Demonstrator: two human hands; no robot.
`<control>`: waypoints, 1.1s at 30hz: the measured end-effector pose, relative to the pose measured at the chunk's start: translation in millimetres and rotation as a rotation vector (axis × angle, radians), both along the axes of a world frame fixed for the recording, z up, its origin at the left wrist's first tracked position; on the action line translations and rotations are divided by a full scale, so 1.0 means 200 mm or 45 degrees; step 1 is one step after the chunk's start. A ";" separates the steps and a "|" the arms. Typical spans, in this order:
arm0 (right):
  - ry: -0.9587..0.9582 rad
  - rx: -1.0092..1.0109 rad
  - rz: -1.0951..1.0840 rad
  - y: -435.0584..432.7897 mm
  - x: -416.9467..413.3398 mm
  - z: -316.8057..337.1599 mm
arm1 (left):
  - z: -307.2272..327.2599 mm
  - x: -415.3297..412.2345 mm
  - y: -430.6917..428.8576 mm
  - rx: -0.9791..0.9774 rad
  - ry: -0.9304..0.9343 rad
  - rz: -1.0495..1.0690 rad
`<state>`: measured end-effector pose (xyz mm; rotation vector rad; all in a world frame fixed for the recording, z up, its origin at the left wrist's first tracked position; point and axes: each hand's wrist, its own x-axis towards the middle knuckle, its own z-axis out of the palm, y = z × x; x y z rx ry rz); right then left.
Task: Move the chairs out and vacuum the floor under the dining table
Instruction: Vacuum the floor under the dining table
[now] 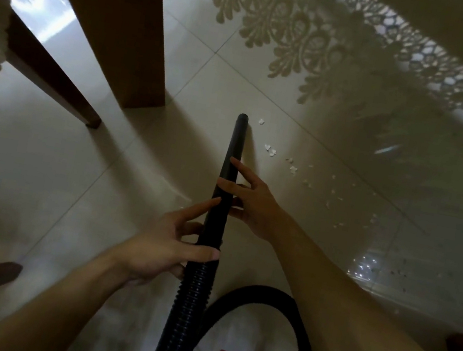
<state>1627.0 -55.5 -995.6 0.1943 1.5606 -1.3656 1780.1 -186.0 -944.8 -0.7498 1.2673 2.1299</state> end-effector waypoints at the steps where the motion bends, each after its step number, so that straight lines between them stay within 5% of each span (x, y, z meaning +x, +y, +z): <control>1: 0.003 -0.002 -0.013 0.03 0.00 0.00 | 0.00 -0.01 0.02 -0.019 0.003 -0.033; 33: 0.255 -0.188 -0.340 0.22 0.36 -0.24 | -0.15 0.14 -0.01 -0.074 0.189 -0.341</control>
